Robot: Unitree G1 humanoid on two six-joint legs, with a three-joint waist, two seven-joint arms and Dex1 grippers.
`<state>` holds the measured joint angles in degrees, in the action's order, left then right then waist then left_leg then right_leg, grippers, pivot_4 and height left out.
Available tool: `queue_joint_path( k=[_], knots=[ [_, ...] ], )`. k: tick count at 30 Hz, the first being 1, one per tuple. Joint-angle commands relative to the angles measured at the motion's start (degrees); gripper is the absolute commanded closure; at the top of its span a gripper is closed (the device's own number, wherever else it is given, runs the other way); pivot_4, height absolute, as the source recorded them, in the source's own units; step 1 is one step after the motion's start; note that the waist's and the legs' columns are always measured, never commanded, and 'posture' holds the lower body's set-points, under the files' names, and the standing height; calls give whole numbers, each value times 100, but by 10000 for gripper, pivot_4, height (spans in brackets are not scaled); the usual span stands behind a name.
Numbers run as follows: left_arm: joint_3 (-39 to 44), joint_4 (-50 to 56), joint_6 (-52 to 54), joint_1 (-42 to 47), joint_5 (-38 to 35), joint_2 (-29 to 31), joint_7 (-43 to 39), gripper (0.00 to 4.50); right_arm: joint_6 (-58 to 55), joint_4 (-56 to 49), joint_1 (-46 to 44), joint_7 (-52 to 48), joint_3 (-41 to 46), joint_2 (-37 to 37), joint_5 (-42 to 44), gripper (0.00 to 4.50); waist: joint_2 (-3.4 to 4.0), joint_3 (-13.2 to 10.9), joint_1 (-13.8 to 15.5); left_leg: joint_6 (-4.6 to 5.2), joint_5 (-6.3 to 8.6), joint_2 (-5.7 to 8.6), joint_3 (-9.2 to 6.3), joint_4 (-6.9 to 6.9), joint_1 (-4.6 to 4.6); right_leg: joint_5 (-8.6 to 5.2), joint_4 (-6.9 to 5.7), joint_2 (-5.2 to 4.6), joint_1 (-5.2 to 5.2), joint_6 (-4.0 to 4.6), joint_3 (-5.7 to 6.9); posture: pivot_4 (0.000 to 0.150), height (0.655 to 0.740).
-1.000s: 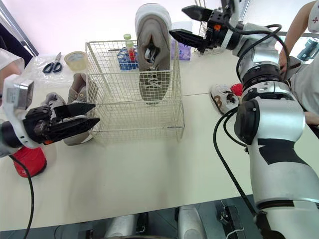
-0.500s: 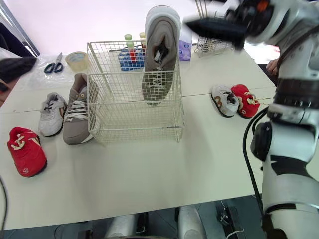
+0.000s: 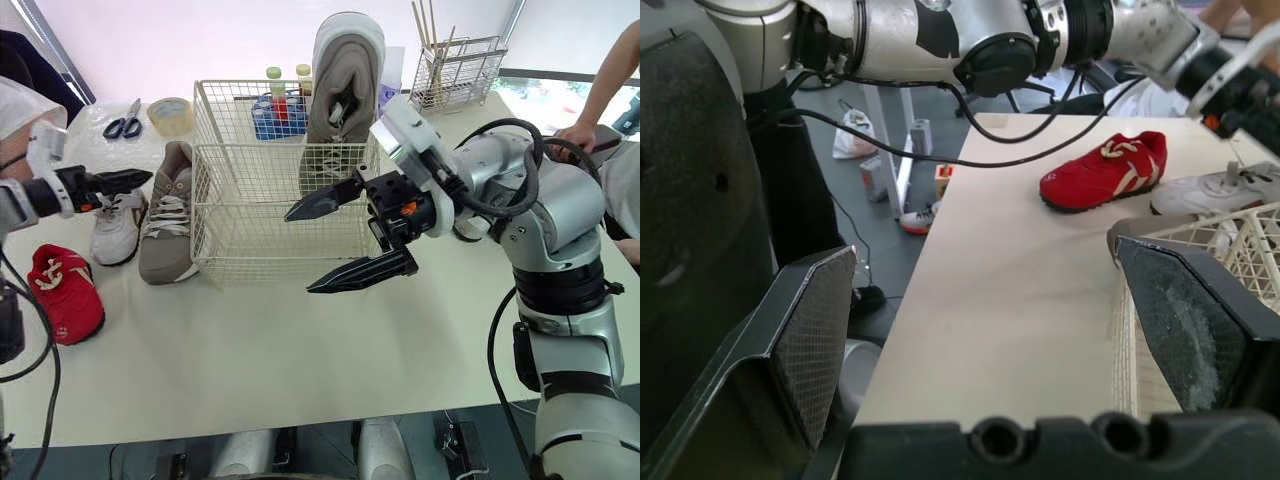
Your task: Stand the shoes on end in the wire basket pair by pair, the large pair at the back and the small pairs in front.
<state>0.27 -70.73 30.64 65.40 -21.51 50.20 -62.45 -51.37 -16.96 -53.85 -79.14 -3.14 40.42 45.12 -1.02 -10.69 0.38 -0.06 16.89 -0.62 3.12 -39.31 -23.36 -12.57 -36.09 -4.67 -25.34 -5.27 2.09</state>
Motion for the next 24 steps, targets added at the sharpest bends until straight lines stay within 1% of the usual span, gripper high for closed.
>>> queue_joint_path(
  k=[1, 3, 8, 11, 13, 14, 16, 21, 24],
  knots=[
    [196, -162, -181, 224, 262, -40, -90, 99, -78, -228, 10, 310, 253, -12, 264, 35, -3, -2, -4, 4, 3, -1, -1, 0, 0, 0, 0, 0, 0, 0, 1, 1500, 7400],
    [231, -218, -206, 252, 408, -163, -91, 99, -95, -256, 41, 474, 278, -39, 336, 35, -5, -2, -12, 21, 12, -4, -3, 0, 0, 0, -2, 0, 0, 0, 2, 1500, 7400],
    [270, -310, -288, 205, 762, -411, 101, 99, -22, -255, 80, 770, 285, -111, 416, 35, -5, -2, -6, 23, 13, -5, -6, 0, 0, 0, -4, 0, -1, 0, 3, 1500, 7400],
    [369, -334, -293, 143, 853, -482, 163, 8739, 95, -183, 71, 860, 258, -149, 367, 0, -5, -2, 7, 23, 13, -5, -7, 0, 0, 0, -4, -2, 0, 0, 4, 1500, 7400],
    [484, -335, -282, 127, 861, -500, 188, 17278, 154, -131, 61, 885, 235, -162, 328, 0, -5, -2, 23, 23, 13, -4, -7, 0, 0, 1, -4, -2, 0, 0, 4, 1500, 7400],
    [553, -336, -281, 126, 862, -507, 222, 22716, 177, -112, 57, 893, 223, -163, 316, 0, -5, -2, 27, 23, 13, -4, -7, 0, 0, 1, -4, -2, 0, 0, 4, 1500, 7400],
    [718, -327, -277, 125, 810, -506, 285, 30816, 236, -76, 56, 909, 198, -165, 283, 0, -6, -2, 28, 23, 13, -4, -8, -1, 0, 1, -4, -3, 0, -1, 4, 1500, 7400],
    [1304, -273, -200, 202, 571, -440, 571, 30816, 367, 25, 40, 920, 151, -147, 178, 0, -6, -2, 18, 24, 13, -4, -9, -1, -1, 1, -4, -2, 0, -1, 6, 1500, 7400],
    [1655, -10, -391, 337, 386, -401, 747, 30816, 433, 123, 17, 932, 164, -124, 106, 0, -6, -2, 19, 23, 13, -5, -10, -1, -1, 1, -4, -3, 0, -1, 8, 1500, 7400]
  ],
)
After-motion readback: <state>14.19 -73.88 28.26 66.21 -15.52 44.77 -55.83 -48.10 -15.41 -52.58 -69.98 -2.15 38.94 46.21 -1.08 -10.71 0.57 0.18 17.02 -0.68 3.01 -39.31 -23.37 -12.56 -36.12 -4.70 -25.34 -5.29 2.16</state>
